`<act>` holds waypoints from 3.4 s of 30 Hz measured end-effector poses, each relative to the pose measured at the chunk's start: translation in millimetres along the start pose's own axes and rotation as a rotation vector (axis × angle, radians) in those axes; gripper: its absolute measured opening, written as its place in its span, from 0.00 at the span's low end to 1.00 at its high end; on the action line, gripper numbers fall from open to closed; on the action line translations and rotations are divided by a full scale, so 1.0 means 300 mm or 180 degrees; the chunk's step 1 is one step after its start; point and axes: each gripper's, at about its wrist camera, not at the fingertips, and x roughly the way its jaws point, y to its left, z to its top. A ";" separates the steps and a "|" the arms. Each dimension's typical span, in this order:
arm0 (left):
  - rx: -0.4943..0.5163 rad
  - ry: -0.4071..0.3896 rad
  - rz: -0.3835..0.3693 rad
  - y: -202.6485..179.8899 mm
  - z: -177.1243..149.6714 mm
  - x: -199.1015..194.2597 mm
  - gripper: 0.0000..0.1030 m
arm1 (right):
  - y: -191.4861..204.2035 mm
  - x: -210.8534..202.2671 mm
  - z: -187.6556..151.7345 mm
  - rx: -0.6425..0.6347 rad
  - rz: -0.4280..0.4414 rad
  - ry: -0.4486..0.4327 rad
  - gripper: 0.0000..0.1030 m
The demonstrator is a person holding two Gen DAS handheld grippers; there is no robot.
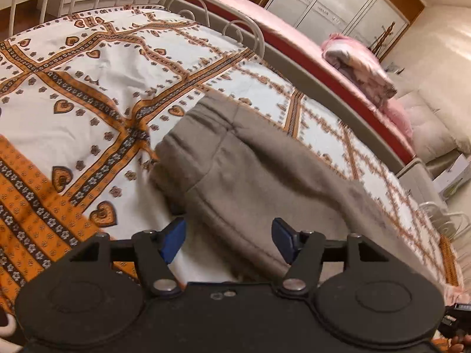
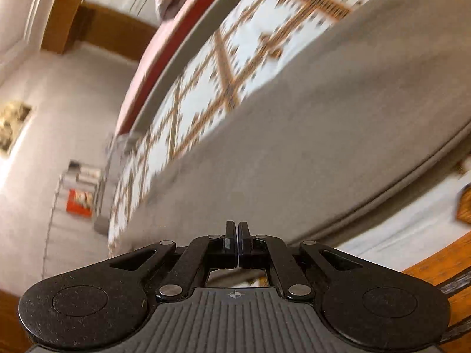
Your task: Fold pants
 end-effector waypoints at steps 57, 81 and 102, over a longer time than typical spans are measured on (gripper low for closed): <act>0.1426 -0.0028 0.0256 -0.102 0.220 0.326 0.62 | 0.682 1.007 0.046 -0.4265 -0.1030 0.0393 0.04; 0.1756 -0.0421 0.0746 -0.301 0.127 0.194 0.66 | 0.534 0.417 0.119 -0.3342 -0.0782 -0.0197 0.05; 0.1849 0.0120 0.0508 -0.310 -0.009 0.269 0.74 | -0.301 -0.438 0.386 -0.0730 -0.1315 -0.1260 0.69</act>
